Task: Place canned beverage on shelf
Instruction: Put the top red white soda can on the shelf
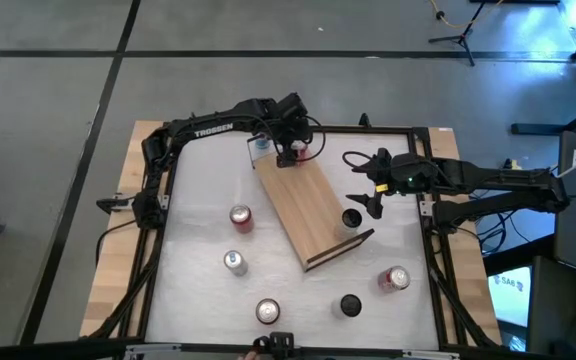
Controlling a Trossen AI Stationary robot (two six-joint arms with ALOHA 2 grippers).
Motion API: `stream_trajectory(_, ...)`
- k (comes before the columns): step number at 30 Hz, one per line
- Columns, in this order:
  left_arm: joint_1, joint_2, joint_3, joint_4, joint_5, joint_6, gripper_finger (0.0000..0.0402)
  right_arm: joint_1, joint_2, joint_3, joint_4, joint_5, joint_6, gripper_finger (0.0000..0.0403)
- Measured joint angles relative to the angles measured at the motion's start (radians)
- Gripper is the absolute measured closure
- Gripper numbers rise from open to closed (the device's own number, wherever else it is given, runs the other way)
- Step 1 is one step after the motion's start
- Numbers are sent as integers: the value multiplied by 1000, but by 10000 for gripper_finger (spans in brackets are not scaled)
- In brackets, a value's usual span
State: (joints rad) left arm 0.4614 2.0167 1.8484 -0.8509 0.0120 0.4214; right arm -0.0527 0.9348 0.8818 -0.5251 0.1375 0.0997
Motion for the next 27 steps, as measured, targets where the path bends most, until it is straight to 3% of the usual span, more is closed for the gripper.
stream_trajectory(15,0,0,0,0,2,-26,82,0,0,0,0,0,0,29)
stream_trajectory(27,0,0,1,4,2,-29,50,0,0,0,0,0,0,29)
